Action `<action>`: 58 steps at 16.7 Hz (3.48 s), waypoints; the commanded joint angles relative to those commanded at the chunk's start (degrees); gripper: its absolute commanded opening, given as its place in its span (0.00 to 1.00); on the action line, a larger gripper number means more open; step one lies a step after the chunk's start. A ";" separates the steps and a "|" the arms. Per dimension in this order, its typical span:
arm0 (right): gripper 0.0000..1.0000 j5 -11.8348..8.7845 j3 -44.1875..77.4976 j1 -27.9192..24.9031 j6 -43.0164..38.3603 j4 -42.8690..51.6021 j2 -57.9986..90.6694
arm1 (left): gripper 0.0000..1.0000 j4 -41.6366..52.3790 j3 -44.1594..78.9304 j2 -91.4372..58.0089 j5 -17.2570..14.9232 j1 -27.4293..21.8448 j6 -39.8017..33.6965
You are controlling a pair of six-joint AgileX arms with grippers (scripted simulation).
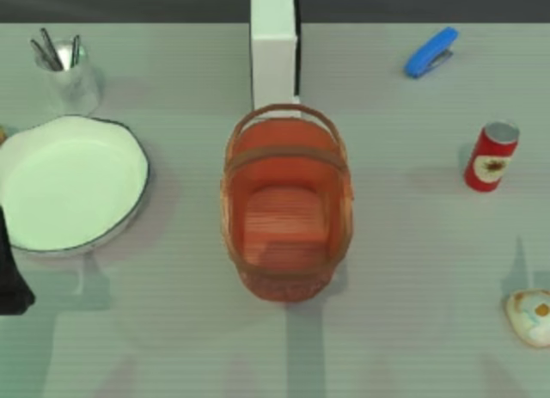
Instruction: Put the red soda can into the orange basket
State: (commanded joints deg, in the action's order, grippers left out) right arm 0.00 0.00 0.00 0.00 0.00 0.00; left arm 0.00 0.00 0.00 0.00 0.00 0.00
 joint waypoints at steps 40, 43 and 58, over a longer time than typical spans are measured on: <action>1.00 0.25 117.03 -8.71 33.99 74.16 132.86 | 1.00 0.00 0.00 0.00 0.00 0.00 0.00; 1.00 0.26 113.11 -8.82 33.92 69.53 133.49 | 1.00 0.00 0.00 0.00 0.00 0.00 0.00; 0.40 0.27 109.26 -8.91 33.84 64.96 134.27 | 1.00 0.00 0.00 0.00 0.00 0.00 0.00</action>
State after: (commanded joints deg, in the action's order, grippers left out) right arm 0.27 109.26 -8.91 33.84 64.96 134.27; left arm 0.00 0.00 0.00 0.00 0.00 0.00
